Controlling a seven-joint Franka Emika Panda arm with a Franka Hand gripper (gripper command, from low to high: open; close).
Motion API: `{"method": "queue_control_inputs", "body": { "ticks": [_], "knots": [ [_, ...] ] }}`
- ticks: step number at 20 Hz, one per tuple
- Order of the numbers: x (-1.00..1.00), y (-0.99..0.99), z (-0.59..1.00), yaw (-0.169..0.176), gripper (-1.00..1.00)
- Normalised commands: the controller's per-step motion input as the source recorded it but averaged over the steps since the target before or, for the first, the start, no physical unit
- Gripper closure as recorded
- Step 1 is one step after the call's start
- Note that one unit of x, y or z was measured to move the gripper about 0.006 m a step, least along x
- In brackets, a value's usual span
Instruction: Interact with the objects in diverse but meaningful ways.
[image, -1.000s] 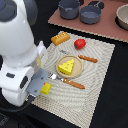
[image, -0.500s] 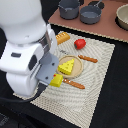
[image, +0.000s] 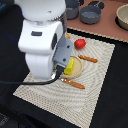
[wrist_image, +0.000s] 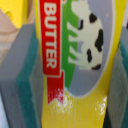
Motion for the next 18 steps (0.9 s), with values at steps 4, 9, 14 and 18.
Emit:
{"method": "queue_control_inputs", "body": {
  "ticks": [4, 9, 14, 18],
  "knots": [
    [-0.67, 0.69, 0.0, 0.068, 1.0],
    [-0.68, 0.64, -0.01, 0.078, 1.0],
    [-0.61, 0.5, -0.15, 0.09, 1.0],
    [-0.38, 0.08, -0.37, 0.04, 1.0]
  ]
}}
